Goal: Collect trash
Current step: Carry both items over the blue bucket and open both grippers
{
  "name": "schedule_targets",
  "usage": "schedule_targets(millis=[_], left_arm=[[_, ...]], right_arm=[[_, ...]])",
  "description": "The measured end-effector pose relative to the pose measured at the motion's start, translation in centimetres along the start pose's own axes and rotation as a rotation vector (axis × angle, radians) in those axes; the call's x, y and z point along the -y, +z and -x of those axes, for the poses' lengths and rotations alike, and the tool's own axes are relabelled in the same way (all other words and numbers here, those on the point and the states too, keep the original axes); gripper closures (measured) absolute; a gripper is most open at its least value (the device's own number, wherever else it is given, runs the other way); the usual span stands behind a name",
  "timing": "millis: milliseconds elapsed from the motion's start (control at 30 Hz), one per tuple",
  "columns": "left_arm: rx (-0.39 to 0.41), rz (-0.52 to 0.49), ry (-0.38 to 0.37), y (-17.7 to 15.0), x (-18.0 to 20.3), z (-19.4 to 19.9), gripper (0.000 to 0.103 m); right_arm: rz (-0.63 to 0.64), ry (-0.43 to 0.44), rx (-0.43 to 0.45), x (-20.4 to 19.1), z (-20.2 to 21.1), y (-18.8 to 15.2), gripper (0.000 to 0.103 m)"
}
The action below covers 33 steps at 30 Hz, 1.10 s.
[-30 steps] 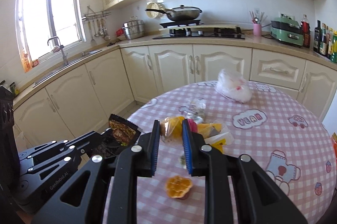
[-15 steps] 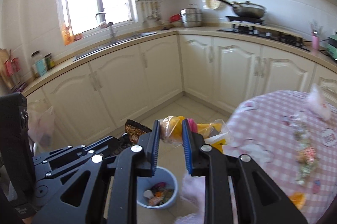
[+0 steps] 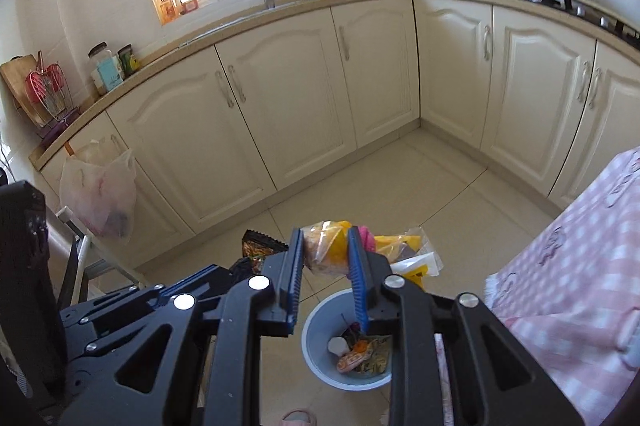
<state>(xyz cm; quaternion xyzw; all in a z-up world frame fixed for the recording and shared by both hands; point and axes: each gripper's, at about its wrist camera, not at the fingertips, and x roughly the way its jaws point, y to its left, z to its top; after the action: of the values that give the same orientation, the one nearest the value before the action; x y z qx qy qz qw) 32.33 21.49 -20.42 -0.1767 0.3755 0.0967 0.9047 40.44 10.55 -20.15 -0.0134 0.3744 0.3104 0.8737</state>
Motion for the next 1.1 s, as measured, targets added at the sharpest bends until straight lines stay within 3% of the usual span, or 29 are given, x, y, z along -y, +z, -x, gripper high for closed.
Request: schedule_targets(millis=[100,200,400,767,900,1033,1100], left_arm=[[-0.014,0.007,0.004,0.1,-0.5,-1.1,0.103],[-0.031,0.010,0.004,-0.2,-0.7,-2.1,0.103],[-0.055,0.005,-0.003,-0.4,-0.7,-3.5,0.103],[-0.054,-0.025,-0.029,0.4,1.2,-4.4,0.103],[-0.033,-0.035,-0.033,0.9,2.0,-4.1,0.102],[-0.020,-0.023,-0.042,1.4,2.2,-3.6,0.094],[-0.015,-0.014,-0.050,1.6,2.4,-3.3,0.080]], right_arm=[[-0.017,-0.001,-0.034,0.4,-2.2,-0.1,0.078],[-0.022,-0.010,-0.062,0.7,-3.5,-0.4,0.068],[-0.040,-0.024,-0.071,2.1,-3.6,-0.7,0.067],[-0.023,-0.155,0.025,3.5,-0.7,-0.4,0.058],[-0.030,-0.166,0.044,4.0,0.0,-0.2,0.057],[-0.036,-0.169,0.064,4.5,0.9,0.1,0.057],[-0.037,-0.168,0.068,4.6,1.4,0.1,0.057]])
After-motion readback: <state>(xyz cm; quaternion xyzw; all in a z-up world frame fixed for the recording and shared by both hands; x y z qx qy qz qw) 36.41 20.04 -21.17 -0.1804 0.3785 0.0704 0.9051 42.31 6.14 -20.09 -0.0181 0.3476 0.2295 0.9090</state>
